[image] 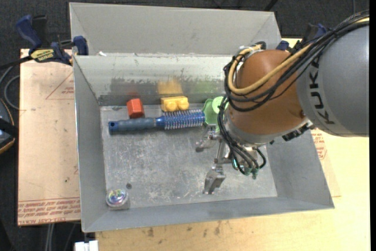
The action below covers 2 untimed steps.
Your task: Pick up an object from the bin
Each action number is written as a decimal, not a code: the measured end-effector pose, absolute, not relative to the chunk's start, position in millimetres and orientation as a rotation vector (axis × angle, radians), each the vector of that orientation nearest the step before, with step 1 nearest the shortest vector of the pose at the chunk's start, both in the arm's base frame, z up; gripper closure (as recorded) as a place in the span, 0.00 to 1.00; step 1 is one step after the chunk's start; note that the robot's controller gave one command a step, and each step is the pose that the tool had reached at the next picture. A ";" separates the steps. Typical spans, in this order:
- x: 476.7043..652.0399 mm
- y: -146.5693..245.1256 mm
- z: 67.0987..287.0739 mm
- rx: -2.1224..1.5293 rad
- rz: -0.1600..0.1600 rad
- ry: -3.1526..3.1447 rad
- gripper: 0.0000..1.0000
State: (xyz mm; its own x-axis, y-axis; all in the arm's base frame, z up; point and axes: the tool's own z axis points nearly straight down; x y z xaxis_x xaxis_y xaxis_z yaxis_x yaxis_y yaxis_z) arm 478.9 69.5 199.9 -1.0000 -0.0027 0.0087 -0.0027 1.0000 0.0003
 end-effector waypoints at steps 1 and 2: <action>497.1 134.3 74.9 0.548 0.000 -3.105 0.00; 546.0 24.7 137.2 0.872 0.006 -3.026 0.00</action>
Offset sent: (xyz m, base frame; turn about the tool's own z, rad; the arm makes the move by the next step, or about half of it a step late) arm 0.0132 0.0638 -0.1299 -0.3475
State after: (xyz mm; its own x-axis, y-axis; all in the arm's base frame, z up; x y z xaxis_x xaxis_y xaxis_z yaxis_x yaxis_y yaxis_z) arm 546.0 24.7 137.2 -0.8467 -0.5320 -0.0061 -0.5319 0.8468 -0.0055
